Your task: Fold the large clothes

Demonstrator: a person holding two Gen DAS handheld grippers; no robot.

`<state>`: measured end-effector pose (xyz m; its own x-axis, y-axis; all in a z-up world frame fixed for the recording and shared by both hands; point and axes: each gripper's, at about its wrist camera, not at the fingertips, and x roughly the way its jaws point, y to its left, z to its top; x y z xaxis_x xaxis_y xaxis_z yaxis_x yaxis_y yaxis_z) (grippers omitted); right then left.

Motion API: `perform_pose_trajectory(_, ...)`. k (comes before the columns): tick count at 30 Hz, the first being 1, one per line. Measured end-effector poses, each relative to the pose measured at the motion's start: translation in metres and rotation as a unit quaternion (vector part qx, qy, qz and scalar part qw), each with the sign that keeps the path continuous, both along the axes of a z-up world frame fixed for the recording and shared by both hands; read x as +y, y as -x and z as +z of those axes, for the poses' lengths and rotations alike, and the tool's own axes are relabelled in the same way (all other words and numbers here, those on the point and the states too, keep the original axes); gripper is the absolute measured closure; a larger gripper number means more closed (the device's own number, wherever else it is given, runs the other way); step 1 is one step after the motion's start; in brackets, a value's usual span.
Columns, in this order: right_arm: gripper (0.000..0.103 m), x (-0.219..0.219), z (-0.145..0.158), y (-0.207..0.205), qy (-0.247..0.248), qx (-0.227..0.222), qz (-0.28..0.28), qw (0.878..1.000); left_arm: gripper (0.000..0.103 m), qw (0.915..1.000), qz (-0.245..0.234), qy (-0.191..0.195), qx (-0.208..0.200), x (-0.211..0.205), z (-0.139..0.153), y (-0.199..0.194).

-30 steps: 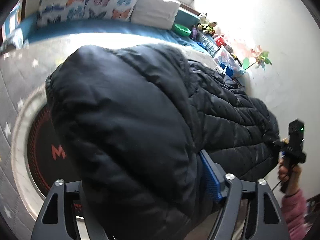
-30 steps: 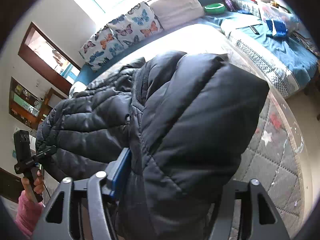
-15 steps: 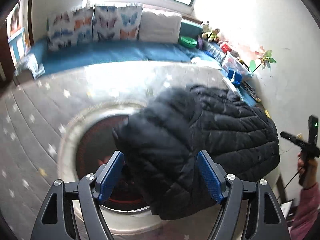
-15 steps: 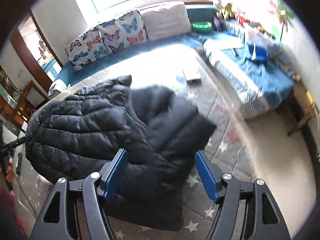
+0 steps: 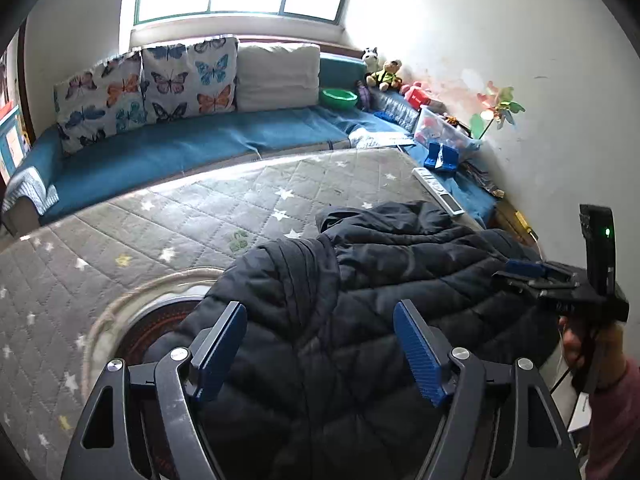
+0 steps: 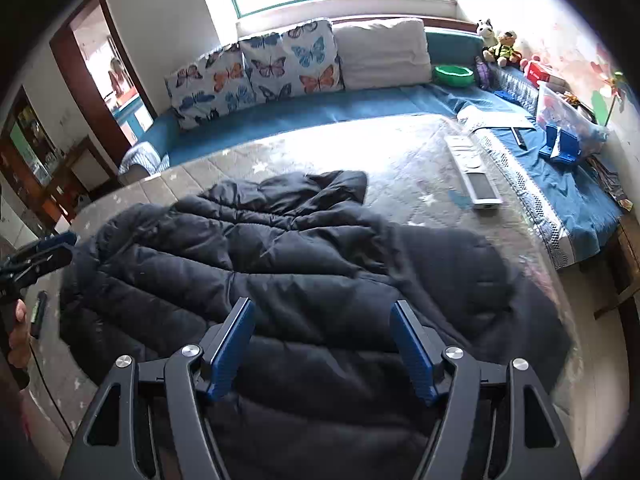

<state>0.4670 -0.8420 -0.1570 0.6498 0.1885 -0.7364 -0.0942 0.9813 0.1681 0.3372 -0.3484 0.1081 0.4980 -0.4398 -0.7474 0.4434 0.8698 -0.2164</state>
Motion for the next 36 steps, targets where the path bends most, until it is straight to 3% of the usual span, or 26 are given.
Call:
perform_pose_trajectory(6, 0.027, 0.016, -0.025, -0.022, 0.037, 0.015, -0.008, 0.999, 0.039, 0.9990, 0.007, -0.016, 0.042, -0.005, -0.051, -0.035)
perform_pose_trajectory(9, 0.027, 0.014, -0.031, -0.027, 0.033, 0.022, -0.005, 0.999, 0.040, 0.9977, 0.008, -0.030, 0.060, -0.003, -0.080, -0.041)
perform_pose_trajectory(15, 0.027, 0.023, -0.036, -0.029, 0.037, 0.009, 0.005, 0.999, 0.039, 0.9975, 0.016, -0.015, 0.067, 0.009, -0.108, -0.044)
perform_pose_trajectory(24, 0.027, 0.026, -0.022, -0.014, 0.052, 0.000, 0.004, 0.999, 0.039, 0.9975, 0.019, -0.037, 0.058, 0.009, -0.116, -0.036)
perform_pose_trajectory(36, 0.027, 0.004, -0.008, 0.067, 0.137, -0.005, -0.016, 0.990, 0.039, 0.9971, 0.031, -0.037, 0.060, 0.011, -0.118, -0.030)
